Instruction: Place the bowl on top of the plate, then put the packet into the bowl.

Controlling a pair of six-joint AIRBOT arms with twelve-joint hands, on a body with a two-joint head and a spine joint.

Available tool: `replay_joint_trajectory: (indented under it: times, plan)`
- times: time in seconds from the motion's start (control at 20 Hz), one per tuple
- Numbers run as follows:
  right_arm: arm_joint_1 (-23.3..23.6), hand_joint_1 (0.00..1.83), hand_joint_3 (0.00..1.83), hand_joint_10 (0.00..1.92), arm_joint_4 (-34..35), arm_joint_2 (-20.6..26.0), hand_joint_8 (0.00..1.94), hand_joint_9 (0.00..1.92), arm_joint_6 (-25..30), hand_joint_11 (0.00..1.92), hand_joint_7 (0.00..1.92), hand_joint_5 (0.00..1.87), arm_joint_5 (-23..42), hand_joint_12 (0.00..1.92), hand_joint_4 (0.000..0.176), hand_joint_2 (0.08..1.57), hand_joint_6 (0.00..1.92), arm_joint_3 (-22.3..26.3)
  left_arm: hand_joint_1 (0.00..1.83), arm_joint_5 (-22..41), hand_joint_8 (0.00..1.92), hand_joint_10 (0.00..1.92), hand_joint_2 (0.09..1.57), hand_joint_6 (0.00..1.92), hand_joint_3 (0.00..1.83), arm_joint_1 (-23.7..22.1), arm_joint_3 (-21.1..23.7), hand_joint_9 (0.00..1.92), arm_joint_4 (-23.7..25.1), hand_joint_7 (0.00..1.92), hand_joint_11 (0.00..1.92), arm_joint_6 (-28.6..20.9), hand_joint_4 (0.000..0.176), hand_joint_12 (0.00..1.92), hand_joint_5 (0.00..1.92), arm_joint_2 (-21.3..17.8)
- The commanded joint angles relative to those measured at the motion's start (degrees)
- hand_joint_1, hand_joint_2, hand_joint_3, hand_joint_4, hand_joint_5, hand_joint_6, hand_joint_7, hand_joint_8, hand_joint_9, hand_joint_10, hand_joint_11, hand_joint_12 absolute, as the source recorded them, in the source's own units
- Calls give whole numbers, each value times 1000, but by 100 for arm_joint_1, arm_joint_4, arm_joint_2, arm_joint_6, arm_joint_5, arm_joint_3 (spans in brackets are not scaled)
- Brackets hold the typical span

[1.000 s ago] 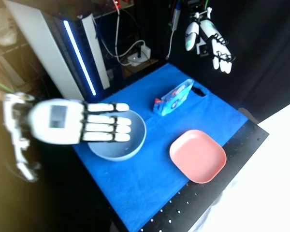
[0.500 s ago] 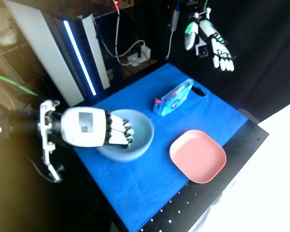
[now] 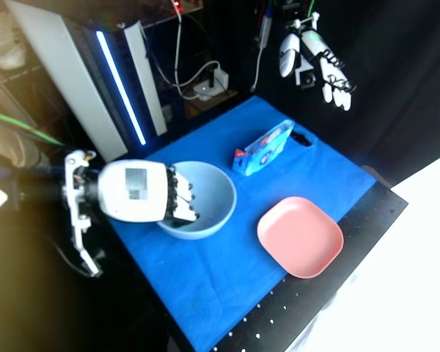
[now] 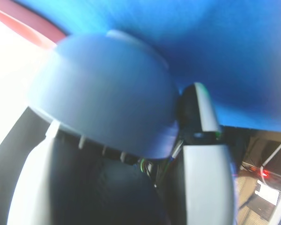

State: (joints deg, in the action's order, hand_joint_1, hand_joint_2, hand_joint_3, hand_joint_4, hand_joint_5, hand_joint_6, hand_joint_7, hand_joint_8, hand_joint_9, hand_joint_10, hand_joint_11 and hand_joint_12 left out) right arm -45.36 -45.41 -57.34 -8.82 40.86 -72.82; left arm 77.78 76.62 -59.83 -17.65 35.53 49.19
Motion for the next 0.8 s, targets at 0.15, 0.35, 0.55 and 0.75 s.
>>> replay_joint_trajectory:
  times: [0.15,0.35,0.55,0.75]
  plan:
    - [84,1191,1698,1921,473,-10,1941,1375,10,1237,1113,1023,469,1921,108,521,1900,-18,88,786,2,2,1270,1,1,-31,9,125,-64,224,0,-65,67,257,275,26]
    - [84,1169,1567,1921,619,-17,1941,1316,4,1251,1018,939,481,1921,66,590,1888,-19,53,799,2,3,1288,0,5,-15,10,135,-67,228,0,-88,66,270,277,37]
    - [85,1201,1495,1921,1028,-16,1940,1227,-311,1238,981,871,619,1921,0,619,1887,-31,48,801,3,3,1304,2,2,-3,7,153,-79,232,0,-94,57,369,277,58]
    - [184,975,989,1921,1850,-21,1941,1345,-1010,1356,1095,631,1050,1921,0,944,1908,-60,44,801,2,6,1308,1,1,-2,2,190,-83,240,0,-96,64,537,290,65]
